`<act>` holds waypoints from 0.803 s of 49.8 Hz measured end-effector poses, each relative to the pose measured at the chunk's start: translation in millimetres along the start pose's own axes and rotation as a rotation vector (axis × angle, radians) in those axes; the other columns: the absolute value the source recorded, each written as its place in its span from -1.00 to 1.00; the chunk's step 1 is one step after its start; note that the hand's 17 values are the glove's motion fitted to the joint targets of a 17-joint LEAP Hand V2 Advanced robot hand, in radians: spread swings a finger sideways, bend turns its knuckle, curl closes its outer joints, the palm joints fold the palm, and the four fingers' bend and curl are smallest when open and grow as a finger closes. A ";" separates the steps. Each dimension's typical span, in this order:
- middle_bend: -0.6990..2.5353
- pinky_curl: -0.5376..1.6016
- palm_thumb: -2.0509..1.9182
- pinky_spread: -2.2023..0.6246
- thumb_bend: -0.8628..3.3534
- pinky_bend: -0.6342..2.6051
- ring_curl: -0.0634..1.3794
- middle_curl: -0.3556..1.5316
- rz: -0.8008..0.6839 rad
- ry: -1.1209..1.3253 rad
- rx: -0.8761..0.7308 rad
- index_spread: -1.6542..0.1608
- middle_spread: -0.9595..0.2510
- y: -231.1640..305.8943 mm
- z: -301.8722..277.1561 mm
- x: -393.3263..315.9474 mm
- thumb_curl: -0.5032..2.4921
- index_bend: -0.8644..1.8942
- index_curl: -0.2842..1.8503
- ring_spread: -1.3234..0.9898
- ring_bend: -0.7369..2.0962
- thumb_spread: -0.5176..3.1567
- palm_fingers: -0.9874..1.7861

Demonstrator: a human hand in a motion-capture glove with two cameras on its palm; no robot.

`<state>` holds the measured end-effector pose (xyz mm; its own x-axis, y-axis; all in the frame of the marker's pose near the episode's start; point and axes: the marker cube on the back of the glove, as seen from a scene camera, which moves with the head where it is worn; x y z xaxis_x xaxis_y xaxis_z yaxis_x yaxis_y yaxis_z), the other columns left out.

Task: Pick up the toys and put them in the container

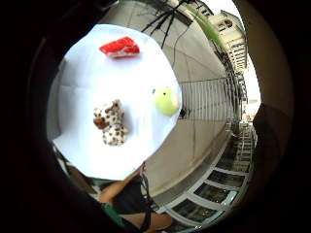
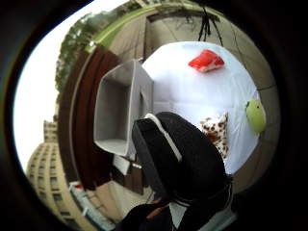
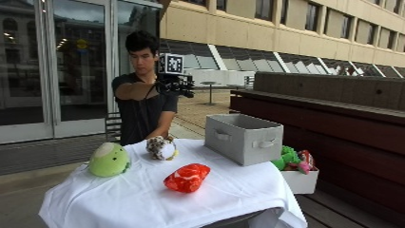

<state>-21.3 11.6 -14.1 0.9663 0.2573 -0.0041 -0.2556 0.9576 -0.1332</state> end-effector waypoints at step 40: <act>-0.43 -0.18 -0.01 0.58 -0.62 -0.09 -0.58 -0.28 -0.290 -0.005 -0.030 0.51 0.49 3.9 154.6 72.6 -0.60 -0.32 -0.63 0.04 -0.28 -0.12 -0.38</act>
<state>43.3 54.0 138.3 0.9987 -0.0263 0.0434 0.0328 0.9870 -0.1572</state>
